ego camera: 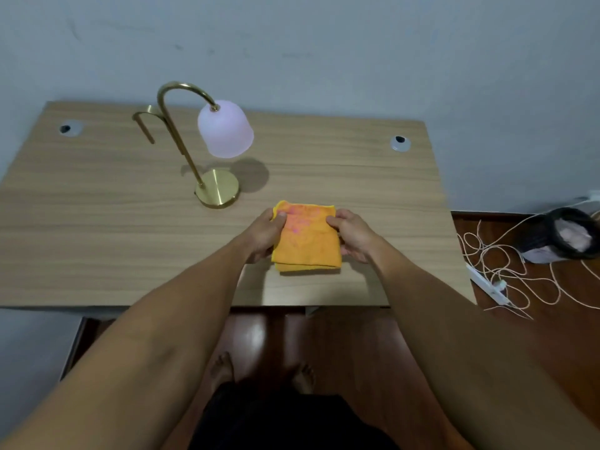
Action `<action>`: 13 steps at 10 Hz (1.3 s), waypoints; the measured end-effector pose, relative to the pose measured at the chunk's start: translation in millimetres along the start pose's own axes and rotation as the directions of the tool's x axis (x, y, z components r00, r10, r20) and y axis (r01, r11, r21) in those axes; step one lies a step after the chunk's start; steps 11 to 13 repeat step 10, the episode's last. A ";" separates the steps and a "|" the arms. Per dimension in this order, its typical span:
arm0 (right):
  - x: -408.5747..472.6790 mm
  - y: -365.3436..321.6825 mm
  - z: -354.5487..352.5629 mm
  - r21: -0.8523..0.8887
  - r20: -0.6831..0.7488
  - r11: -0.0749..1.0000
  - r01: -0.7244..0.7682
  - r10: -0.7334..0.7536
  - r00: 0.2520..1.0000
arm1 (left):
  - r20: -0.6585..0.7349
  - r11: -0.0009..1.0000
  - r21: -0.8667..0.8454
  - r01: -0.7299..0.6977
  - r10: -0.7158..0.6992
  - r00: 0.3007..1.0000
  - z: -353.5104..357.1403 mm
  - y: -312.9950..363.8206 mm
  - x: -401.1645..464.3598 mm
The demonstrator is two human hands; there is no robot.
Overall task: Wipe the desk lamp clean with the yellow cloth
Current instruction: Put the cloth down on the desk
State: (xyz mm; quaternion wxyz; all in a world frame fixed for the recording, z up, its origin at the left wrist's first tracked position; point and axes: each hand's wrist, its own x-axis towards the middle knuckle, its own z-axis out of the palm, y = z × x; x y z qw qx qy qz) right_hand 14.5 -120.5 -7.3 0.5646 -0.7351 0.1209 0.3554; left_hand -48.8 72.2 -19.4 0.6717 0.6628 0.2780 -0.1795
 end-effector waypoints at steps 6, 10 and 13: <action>19.4 66.5 -42.4 -0.575 -0.271 0.815 0.073 -0.274 0.923 | -0.163 0.974 0.224 0.044 -0.007 0.987 57.8 -37.7 36.1; -11.1 51.6 4.2 -0.663 -0.278 0.740 0.109 -0.379 0.883 | -0.296 0.856 0.514 -0.052 0.234 0.926 -7.0 -39.5 -11.3; -11.1 51.6 4.2 -0.663 -0.278 0.740 0.109 -0.379 0.883 | -0.296 0.856 0.514 -0.052 0.234 0.926 -7.0 -39.5 -11.3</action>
